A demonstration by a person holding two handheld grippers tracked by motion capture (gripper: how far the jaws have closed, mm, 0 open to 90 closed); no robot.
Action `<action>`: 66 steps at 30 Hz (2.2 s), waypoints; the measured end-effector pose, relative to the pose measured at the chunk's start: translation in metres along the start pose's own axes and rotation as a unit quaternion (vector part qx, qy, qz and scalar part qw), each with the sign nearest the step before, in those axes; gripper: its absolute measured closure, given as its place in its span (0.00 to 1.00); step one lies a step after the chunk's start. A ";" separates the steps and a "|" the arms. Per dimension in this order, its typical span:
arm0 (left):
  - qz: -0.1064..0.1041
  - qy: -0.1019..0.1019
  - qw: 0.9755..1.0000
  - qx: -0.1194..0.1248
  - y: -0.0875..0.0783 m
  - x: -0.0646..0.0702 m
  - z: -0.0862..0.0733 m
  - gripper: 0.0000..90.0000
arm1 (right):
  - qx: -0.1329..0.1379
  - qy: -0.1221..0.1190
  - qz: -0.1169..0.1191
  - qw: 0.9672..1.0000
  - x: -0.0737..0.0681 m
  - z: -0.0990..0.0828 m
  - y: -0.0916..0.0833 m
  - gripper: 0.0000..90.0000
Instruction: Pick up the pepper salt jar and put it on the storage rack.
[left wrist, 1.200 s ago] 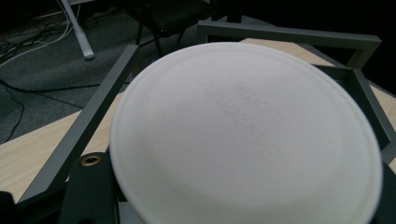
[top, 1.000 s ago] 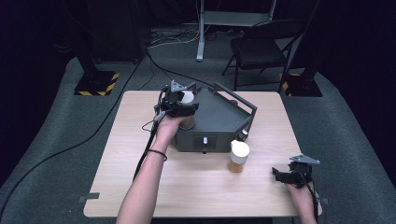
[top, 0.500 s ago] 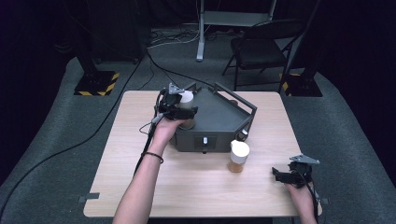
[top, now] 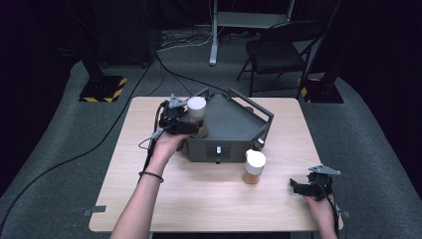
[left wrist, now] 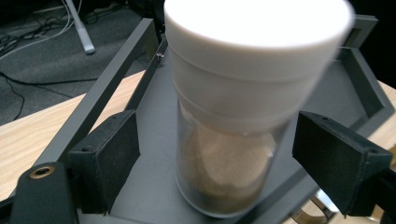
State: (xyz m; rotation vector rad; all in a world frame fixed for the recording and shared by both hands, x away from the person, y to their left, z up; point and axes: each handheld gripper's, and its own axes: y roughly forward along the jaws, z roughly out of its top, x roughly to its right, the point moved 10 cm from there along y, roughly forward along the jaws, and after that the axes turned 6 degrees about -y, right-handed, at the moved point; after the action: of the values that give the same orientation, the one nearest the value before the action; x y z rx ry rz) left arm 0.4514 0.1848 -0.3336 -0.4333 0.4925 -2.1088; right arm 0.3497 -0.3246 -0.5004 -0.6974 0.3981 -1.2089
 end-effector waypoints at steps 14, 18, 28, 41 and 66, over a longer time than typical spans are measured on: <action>-0.012 0.004 1.000 0.015 -0.026 -0.002 -0.022 0.16 | 0.000 0.000 0.000 1.000 0.000 0.000 0.000 0.04; -0.017 0.000 1.000 0.019 -0.033 -0.005 -0.031 0.16 | 0.000 0.000 0.000 1.000 0.000 0.000 0.000 0.04; -0.014 -0.002 1.000 0.019 -0.044 -0.009 -0.052 0.16 | 0.000 0.000 0.000 1.000 0.000 0.000 0.000 0.04; -0.004 -0.016 1.000 0.013 -0.058 -0.019 -0.090 0.17 | 0.000 0.000 0.000 1.000 0.000 0.000 0.000 0.04; 0.014 -0.017 1.000 -0.009 -0.070 -0.031 -0.153 0.16 | 0.000 0.000 0.000 1.000 0.000 0.000 0.000 0.04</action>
State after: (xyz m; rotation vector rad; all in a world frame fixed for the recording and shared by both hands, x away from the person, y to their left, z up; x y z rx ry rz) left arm 0.3459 0.2750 -0.4338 -0.4686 0.4946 -2.0674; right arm 0.3493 -0.3244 -0.5005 -0.6973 0.3972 -1.2079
